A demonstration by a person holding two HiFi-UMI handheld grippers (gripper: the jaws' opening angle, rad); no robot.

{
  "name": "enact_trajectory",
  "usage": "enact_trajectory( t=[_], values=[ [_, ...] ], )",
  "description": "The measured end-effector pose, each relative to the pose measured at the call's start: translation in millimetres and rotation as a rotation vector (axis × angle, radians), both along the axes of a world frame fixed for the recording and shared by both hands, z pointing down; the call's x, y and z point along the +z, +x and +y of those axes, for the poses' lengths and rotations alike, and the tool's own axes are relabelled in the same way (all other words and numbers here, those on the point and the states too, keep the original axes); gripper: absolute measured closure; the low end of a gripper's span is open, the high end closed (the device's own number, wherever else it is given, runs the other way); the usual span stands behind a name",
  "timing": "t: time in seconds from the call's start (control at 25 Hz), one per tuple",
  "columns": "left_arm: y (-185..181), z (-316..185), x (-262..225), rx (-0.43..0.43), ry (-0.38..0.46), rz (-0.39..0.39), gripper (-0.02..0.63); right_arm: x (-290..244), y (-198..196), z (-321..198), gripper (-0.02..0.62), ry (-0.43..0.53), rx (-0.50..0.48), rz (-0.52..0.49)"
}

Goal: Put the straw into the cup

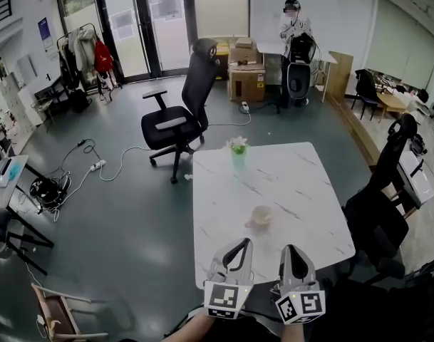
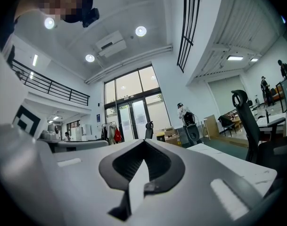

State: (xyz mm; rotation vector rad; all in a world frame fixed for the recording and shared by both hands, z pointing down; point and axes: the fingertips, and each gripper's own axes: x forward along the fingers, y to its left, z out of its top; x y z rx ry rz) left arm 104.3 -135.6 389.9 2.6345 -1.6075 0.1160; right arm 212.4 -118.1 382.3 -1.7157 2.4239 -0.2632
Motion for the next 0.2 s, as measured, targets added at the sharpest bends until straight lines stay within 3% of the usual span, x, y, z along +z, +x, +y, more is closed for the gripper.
enact_trajectory(
  t=[0.2],
  values=[
    [4.1,3.6,-8.2,-0.002,0.012,-0.006,0.604,-7.2,3.6,1.4,0.598,0.009,-0.009,-0.004]
  ],
)
